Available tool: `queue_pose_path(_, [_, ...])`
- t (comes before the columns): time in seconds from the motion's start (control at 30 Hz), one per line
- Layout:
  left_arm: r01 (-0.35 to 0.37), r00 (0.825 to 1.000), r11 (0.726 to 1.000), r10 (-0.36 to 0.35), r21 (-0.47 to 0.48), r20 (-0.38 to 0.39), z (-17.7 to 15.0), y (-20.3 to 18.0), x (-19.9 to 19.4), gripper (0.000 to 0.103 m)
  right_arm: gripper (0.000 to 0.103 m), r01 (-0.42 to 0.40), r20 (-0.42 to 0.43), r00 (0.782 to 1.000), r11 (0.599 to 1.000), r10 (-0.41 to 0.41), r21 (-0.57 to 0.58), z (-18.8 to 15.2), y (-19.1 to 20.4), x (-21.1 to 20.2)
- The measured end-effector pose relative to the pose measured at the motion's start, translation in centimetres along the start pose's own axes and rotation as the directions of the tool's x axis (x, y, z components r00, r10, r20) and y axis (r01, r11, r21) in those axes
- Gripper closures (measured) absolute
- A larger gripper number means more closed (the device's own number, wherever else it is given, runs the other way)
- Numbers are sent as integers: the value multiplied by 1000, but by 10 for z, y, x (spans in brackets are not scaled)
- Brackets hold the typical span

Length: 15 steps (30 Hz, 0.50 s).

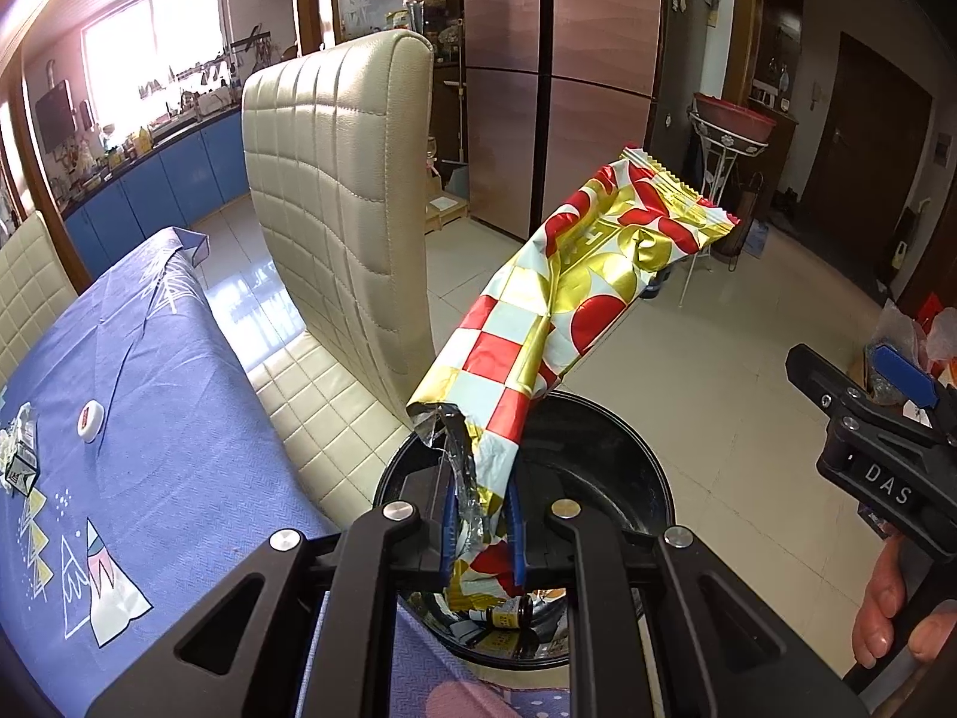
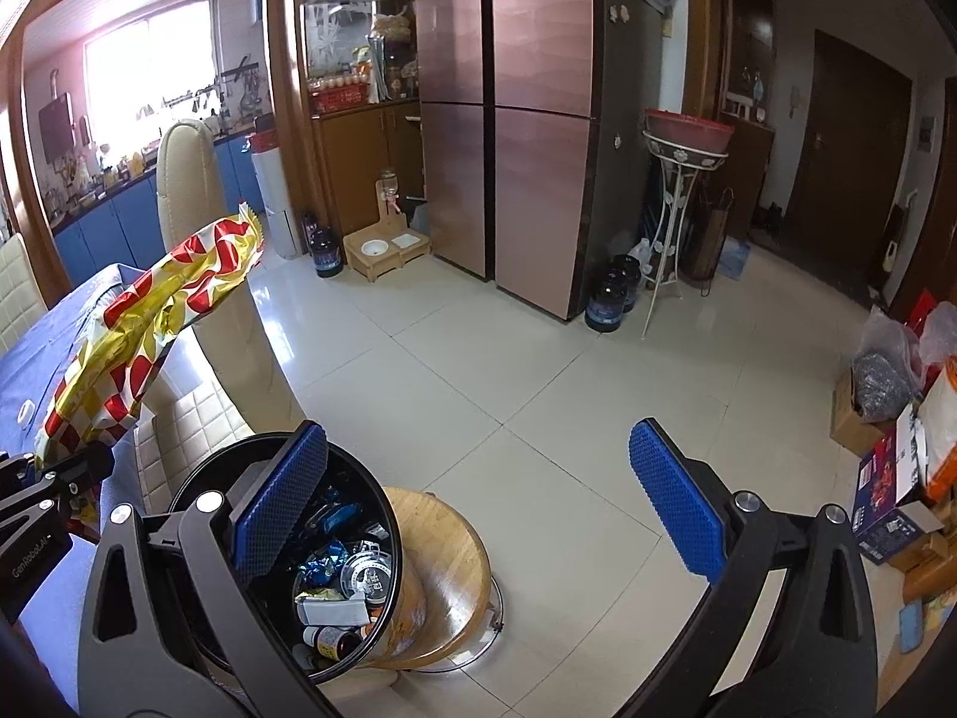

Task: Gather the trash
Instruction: 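Open the left gripper over the bin to drop the checkered wrapper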

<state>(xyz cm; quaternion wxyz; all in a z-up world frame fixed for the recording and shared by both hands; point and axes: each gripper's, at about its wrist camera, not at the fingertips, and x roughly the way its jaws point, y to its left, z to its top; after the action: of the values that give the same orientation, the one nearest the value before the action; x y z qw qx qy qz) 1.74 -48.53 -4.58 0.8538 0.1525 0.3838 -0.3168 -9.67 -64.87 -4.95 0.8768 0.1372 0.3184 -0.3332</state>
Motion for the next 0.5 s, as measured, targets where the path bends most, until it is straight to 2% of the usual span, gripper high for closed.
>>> queue_pose_path(0.17, [36,999,999,-37,-21,-29,-2,2,3,80,3,-6,-8,1000,1000,6,10,2,-2,3])
queue_pose_path(0.37, [42,999,999,-42,-4,-18,-5,-1,-4,79,3,-18,-12,1000,1000,18,14,0,-1,3])
queue_pose_path(0.43, [53,998,999,-53,-10,-23,-6,-1,-7,72,3,-19,-11,1000,1000,19,12,-1,1,2])
queue_pose_path(0.5, [68,997,998,-68,-19,-19,-7,0,-10,44,3,-20,-10,1000,1000,21,12,-1,2,1])
